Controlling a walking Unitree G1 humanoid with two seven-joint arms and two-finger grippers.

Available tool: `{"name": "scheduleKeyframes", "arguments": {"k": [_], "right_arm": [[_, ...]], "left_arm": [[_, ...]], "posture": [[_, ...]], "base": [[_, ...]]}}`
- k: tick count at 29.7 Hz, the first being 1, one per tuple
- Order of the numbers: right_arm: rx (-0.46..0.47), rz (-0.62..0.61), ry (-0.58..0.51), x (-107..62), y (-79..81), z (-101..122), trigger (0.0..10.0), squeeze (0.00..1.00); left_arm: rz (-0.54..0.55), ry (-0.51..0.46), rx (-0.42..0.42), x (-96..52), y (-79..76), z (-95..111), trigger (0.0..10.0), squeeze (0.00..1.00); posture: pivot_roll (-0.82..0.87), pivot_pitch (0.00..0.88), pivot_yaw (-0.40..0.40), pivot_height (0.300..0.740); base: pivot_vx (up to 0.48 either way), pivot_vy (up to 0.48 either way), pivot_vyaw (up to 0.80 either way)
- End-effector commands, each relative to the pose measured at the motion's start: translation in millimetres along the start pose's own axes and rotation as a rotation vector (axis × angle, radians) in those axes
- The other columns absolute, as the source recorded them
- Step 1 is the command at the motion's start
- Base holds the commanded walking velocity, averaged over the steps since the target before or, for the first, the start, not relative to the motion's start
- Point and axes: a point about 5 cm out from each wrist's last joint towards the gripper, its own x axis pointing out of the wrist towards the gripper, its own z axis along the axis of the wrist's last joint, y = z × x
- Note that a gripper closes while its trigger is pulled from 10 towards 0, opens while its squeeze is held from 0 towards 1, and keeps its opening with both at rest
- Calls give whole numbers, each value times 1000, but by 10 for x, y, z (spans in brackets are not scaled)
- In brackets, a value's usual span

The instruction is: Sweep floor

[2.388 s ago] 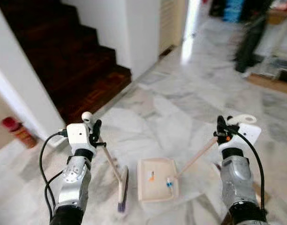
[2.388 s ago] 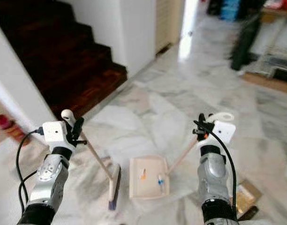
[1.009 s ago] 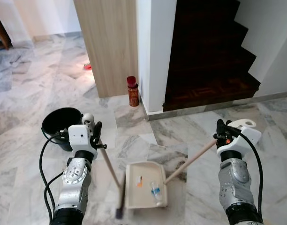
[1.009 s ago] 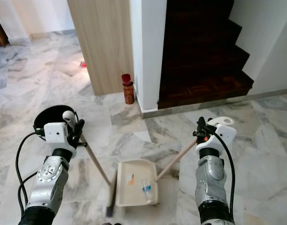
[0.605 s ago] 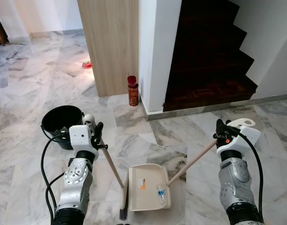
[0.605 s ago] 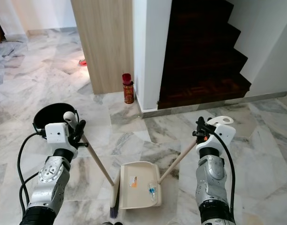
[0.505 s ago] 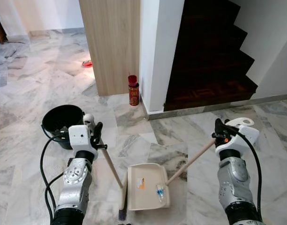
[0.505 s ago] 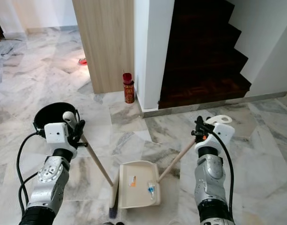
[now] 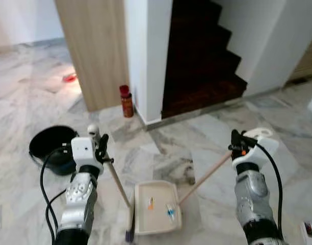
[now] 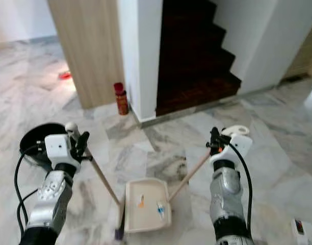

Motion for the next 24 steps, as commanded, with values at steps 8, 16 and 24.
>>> {"name": "scheduleKeyframes", "arguments": {"k": [8, 16, 24], "right_arm": [[18, 25, -54, 64, 71, 116, 10000, 0], [-10, 47, -58, 51, 103, 112, 10000, 0], [-2, 54, -56, 47, 119, 102, 10000, 0]], "left_arm": [[-8, -48, -11, 43, -19, 110, 10000, 0], [-9, -49, -11, 34, -17, 110, 10000, 0], [-11, -48, -10, 37, -14, 113, 10000, 0]], "posture": [[29, 0, 4, 740], [31, 0, 6, 740], [33, 0, 7, 740]], "base": [[0, 297, 0], [0, 298, 298], [0, 298, 779]]}}
